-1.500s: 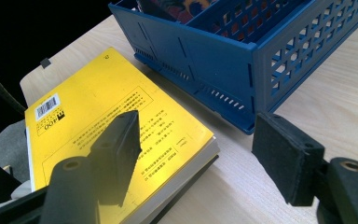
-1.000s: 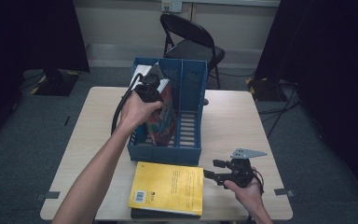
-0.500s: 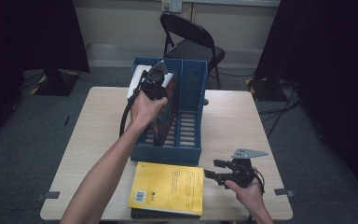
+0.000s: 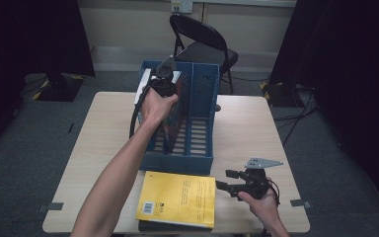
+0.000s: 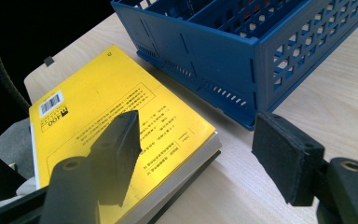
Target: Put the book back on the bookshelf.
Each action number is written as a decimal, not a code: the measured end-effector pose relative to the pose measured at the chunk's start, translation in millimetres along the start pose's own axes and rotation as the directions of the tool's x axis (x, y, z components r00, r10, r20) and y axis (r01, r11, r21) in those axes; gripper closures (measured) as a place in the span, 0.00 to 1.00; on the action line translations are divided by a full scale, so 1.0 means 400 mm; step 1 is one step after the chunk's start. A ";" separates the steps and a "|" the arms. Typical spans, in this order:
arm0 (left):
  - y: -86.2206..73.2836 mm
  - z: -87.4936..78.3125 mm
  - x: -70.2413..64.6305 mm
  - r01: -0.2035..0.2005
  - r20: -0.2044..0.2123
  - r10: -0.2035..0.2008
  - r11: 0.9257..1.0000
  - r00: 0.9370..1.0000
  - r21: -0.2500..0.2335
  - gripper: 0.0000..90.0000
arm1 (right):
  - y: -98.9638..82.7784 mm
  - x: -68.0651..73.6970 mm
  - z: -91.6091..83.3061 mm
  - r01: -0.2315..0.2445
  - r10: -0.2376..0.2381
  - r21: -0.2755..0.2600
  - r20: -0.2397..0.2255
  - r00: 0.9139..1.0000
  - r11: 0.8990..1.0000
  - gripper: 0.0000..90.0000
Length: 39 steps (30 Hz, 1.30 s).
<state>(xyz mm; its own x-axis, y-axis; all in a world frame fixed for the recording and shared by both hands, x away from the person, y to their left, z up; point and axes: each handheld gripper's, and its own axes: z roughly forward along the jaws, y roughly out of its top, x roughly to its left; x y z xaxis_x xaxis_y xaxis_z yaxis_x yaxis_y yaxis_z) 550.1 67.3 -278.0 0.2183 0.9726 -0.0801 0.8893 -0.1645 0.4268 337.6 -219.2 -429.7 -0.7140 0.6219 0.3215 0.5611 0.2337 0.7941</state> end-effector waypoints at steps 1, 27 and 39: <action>0.002 0.001 -0.002 -0.001 -0.004 0.001 1.000 1.000 0.002 0.82 | 0.000 0.000 0.001 0.001 -0.001 0.000 -0.001 1.000 1.000 0.35; 0.003 0.017 -0.020 0.026 -0.065 -0.028 0.999 0.997 -0.038 0.82 | -0.005 0.005 0.008 0.006 -0.006 0.015 -0.013 1.000 1.000 0.35; -0.035 -0.022 -0.010 -0.040 -0.024 0.037 0.992 0.999 -0.121 0.67 | -0.004 0.009 0.013 0.012 -0.011 0.020 -0.015 1.000 1.000 0.35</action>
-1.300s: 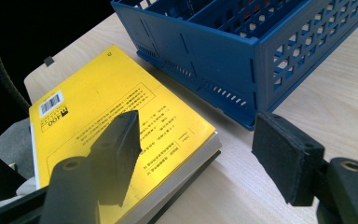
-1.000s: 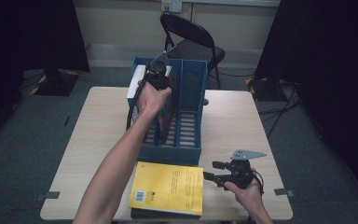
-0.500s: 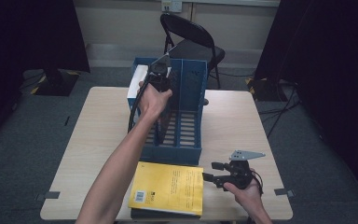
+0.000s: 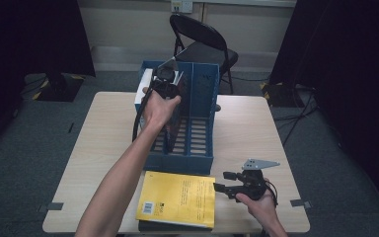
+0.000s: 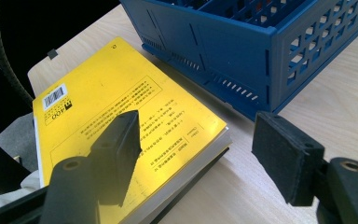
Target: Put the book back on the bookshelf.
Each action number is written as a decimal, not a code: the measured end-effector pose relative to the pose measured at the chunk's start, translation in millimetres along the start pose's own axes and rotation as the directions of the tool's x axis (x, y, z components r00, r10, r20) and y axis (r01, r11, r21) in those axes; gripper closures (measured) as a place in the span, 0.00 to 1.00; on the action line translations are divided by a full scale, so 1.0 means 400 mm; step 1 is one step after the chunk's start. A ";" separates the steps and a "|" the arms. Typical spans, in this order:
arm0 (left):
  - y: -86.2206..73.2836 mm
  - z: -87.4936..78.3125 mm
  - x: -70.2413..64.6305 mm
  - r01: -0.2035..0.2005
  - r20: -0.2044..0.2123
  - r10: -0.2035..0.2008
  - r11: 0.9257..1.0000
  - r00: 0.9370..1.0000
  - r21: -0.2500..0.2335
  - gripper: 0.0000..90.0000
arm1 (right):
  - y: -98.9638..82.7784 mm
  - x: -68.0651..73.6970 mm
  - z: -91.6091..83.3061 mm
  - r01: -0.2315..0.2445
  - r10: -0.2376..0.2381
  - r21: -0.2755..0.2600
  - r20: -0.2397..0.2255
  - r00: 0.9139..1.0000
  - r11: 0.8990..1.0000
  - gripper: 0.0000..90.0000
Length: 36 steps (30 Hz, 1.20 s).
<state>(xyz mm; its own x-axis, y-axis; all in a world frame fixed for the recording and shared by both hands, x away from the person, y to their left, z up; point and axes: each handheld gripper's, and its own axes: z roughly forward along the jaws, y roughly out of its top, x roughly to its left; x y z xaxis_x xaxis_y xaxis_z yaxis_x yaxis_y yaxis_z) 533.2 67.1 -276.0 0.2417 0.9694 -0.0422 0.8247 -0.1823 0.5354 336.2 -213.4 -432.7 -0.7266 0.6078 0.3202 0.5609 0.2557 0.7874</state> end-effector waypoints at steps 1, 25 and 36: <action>-0.004 -0.001 0.000 -0.004 -0.004 0.004 1.000 1.000 -0.006 0.66 | 0.000 0.001 0.001 -0.001 0.001 0.002 0.001 1.000 1.000 0.35; -0.174 -0.071 0.054 -0.057 0.160 0.102 0.962 0.982 -0.266 0.52 | -0.003 0.000 0.009 -0.009 0.009 0.011 0.008 1.000 1.000 0.35; -0.276 -0.073 0.055 -0.171 0.119 0.229 0.914 0.966 -0.369 0.61 | -0.004 0.006 0.017 -0.003 0.003 0.019 0.009 1.000 1.000 0.35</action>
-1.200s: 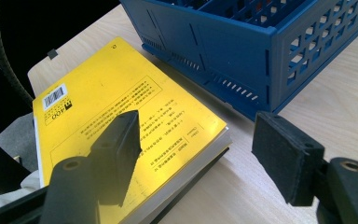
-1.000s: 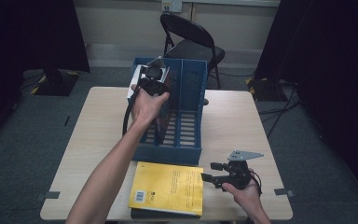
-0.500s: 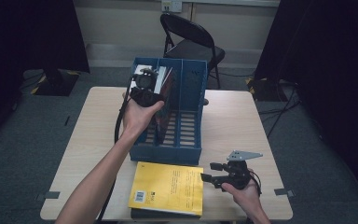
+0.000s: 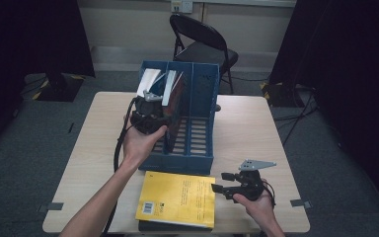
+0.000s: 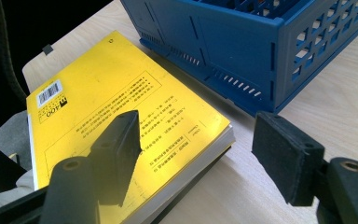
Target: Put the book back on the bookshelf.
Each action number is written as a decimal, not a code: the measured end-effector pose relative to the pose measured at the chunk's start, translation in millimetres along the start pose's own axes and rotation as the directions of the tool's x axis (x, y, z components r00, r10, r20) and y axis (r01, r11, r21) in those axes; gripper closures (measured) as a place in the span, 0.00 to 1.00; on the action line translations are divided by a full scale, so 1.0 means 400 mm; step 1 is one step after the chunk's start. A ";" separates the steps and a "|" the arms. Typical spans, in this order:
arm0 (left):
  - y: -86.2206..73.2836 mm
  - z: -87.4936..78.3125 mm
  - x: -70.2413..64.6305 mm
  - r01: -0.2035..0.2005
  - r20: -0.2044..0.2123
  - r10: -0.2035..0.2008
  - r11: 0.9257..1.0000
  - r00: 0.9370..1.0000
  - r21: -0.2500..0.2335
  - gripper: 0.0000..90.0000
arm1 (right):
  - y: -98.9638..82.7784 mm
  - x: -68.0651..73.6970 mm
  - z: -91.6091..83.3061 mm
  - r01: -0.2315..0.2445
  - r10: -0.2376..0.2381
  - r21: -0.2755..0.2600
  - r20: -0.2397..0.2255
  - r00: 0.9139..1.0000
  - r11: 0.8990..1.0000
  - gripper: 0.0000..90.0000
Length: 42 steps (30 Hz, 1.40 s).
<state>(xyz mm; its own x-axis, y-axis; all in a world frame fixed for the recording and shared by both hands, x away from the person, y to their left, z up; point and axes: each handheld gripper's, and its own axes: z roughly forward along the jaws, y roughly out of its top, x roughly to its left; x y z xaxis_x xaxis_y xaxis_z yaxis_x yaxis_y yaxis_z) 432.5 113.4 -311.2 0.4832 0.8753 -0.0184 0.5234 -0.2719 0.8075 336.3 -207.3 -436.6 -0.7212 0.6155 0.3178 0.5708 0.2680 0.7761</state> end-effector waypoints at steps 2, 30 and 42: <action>-0.019 -0.002 0.008 0.001 0.027 -0.001 1.000 1.000 -0.010 0.63 | 0.000 0.001 0.000 0.003 -0.003 -0.001 -0.001 1.000 1.000 0.35; -0.297 -0.047 0.060 0.003 0.323 0.004 1.000 0.947 -0.022 0.71 | -0.005 0.011 0.038 0.037 -0.037 0.044 0.005 0.999 0.998 0.40; -0.373 -0.076 0.045 -0.023 0.328 0.019 1.000 0.944 0.006 0.57 | -0.010 0.017 0.046 0.051 -0.051 0.063 0.000 0.999 0.997 0.41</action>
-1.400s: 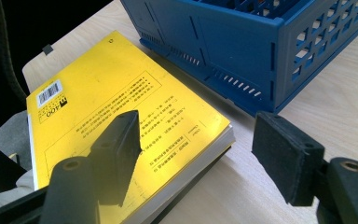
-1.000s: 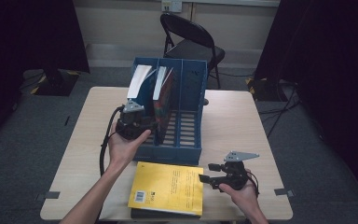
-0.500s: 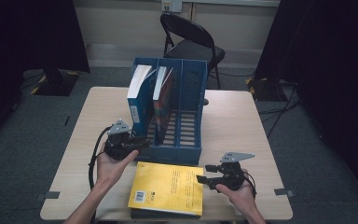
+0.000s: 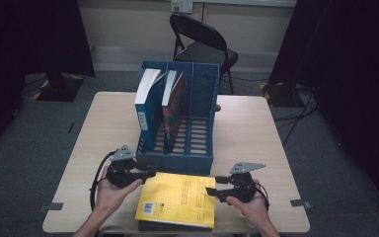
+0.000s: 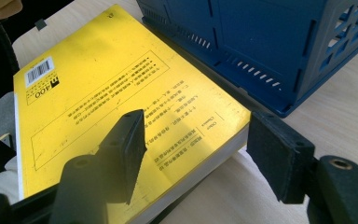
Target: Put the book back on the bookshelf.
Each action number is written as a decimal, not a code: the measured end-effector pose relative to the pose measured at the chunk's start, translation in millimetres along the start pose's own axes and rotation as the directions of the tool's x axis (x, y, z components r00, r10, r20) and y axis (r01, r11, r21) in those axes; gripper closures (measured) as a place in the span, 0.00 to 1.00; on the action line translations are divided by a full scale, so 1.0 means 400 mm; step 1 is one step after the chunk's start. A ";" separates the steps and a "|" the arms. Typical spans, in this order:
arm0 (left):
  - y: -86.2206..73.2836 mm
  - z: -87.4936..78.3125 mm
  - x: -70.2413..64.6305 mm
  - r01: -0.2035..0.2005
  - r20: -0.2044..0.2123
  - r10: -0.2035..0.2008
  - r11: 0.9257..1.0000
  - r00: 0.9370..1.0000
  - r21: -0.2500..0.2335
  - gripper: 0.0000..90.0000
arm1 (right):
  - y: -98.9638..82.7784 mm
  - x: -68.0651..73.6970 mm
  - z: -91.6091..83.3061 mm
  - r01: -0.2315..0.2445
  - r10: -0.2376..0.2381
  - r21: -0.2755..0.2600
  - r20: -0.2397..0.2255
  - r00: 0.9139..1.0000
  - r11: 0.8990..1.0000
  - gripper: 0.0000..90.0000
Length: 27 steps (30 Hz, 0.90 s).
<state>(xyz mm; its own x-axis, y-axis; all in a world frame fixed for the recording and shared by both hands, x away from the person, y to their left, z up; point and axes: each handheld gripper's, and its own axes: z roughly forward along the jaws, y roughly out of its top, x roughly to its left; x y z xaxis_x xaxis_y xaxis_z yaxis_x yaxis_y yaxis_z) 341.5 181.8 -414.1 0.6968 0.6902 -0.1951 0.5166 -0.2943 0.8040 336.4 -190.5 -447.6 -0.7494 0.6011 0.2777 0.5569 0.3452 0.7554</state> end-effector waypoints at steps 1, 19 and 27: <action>-0.005 -0.002 -0.001 0.013 0.009 -0.013 1.000 1.000 -0.002 0.57 | -0.001 0.000 0.000 0.002 -0.002 -0.001 -0.001 1.000 1.000 0.41; -0.079 0.034 0.008 0.045 0.036 -0.047 0.998 0.998 0.047 0.68 | -0.013 0.006 0.002 0.025 -0.025 0.026 0.036 0.999 0.999 0.61; -0.091 0.037 -0.038 -0.028 0.086 0.023 0.998 0.996 0.058 0.73 | -0.001 0.011 0.025 0.044 -0.045 0.018 0.041 0.998 0.999 0.66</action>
<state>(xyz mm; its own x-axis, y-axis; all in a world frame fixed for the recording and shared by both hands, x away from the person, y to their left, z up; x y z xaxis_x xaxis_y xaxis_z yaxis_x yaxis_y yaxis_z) 319.4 172.1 -448.6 0.7487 0.6237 -0.2244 0.5251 -0.3515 0.7750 336.3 -180.8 -452.7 -0.7581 0.6143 0.2188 0.5295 0.3842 0.7563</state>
